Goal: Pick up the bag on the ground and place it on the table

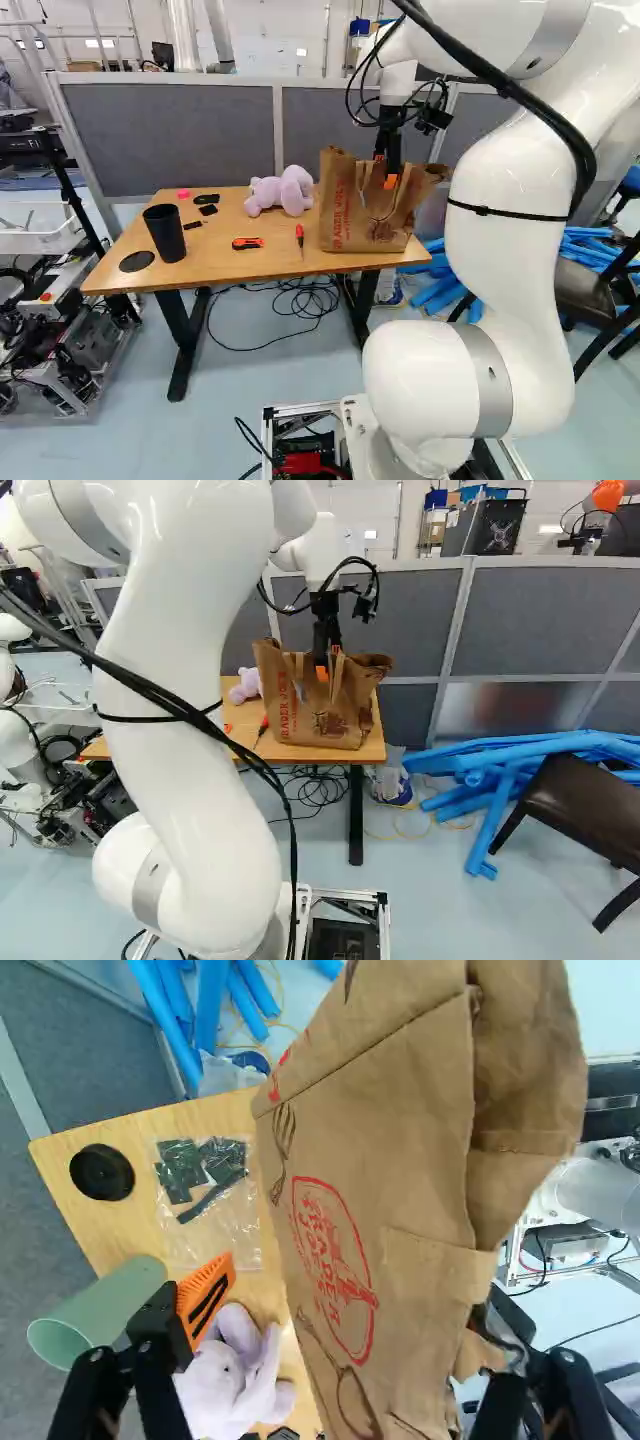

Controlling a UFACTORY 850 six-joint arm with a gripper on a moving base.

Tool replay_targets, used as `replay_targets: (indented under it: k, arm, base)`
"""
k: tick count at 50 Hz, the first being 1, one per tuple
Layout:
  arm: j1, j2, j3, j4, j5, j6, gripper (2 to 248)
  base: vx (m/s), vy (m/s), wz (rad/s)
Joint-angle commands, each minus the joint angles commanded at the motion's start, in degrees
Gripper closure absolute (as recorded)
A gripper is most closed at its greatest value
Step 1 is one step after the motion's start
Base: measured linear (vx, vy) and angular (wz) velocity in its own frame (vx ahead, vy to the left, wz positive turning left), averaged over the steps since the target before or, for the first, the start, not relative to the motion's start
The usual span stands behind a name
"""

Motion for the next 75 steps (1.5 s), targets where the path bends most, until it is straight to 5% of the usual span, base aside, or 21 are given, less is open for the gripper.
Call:
replay_targets:
  k: [75]
  arm:
    - [1.78,11.94,-0.21,-1.08,-3.62,0.00,3]
  base:
    - [0.000,0.000,0.000]
